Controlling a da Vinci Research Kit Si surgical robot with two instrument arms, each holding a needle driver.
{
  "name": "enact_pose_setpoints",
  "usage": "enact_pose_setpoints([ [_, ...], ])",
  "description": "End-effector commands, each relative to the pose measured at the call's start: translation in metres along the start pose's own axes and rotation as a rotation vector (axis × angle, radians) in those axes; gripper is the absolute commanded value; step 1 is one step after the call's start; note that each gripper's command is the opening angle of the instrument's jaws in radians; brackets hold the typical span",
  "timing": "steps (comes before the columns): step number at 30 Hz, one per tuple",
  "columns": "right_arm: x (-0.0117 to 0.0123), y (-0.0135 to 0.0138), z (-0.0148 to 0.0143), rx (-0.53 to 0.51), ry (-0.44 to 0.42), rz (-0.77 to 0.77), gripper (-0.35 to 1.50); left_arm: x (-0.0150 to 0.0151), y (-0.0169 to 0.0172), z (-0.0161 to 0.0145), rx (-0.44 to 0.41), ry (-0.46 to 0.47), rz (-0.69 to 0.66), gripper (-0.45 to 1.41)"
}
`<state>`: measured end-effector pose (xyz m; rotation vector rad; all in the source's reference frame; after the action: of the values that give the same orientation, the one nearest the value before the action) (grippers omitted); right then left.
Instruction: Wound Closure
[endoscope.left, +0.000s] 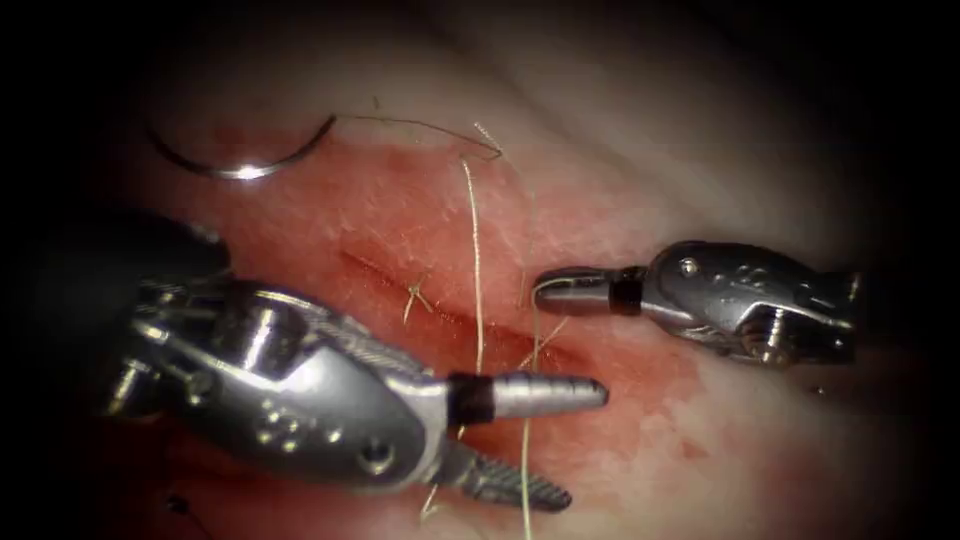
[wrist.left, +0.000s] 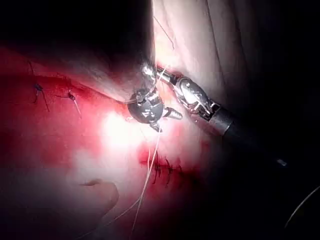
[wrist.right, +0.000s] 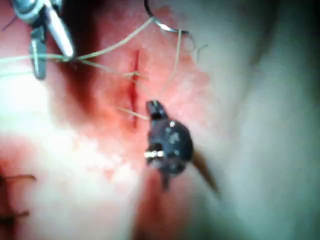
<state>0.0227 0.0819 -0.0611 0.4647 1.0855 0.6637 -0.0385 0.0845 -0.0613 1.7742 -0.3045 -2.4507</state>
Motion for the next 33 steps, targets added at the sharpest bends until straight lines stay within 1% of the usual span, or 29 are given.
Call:
enact_pose_setpoints([
  [1,-0.0002,0.0003,0.0009,0.001,0.002,0.001,-0.35,-0.0001,0.0005,0.0006,-0.007,0.009,0.001,0.51],
  [7,-0.0005,0.0012,0.0011,0.002,0.004,0.026,-0.35,0.0,0.0008,0.0007,-0.021,0.033,0.024,0.47],
  [14,-0.001,0.0016,0.0014,-0.001,0.002,0.031,-0.35,0.0004,0.0011,0.0007,-0.033,0.053,0.039,0.44],
  [16,-0.0013,0.0017,0.0015,-0.002,-0.003,0.035,-0.35,0.0007,0.0013,0.0009,-0.039,0.067,0.06,0.34],
  [17,-0.0013,0.0017,0.0015,-0.002,-0.003,0.035,-0.35,0.0007,0.0013,0.0009,-0.039,0.067,0.06,0.34],
  [18,-0.0013,0.0017,0.0015,-0.002,-0.003,0.034,-0.35,0.0007,0.0014,0.0008,-0.041,0.074,0.085,0.11],
  [19,-0.0013,0.0017,0.0015,-0.002,-0.003,0.034,-0.35,0.0007,0.0014,0.0007,-0.042,0.077,0.098,-0.05],
  [20,-0.0013,0.0017,0.0015,-0.002,-0.003,0.034,-0.35,0.0007,0.0014,0.0007,-0.042,0.077,0.098,-0.05],
  [21,-0.0013,0.0017,0.0015,-0.002,-0.003,0.034,-0.35,0.0007,0.0015,0.0004,-0.043,0.09,0.134,-0.35],
  [31,-0.0012,0.0012,0.0014,0.001,-0.007,0.035,-0.35,-0.0002,0.0014,-0.0009,-0.055,0.102,0.146,-0.35],
  [33,-0.0011,0.0009,0.0012,0.004,-0.007,0.037,-0.35,-0.0008,0.0012,-0.0013,-0.056,0.089,0.082,-0.35],
])
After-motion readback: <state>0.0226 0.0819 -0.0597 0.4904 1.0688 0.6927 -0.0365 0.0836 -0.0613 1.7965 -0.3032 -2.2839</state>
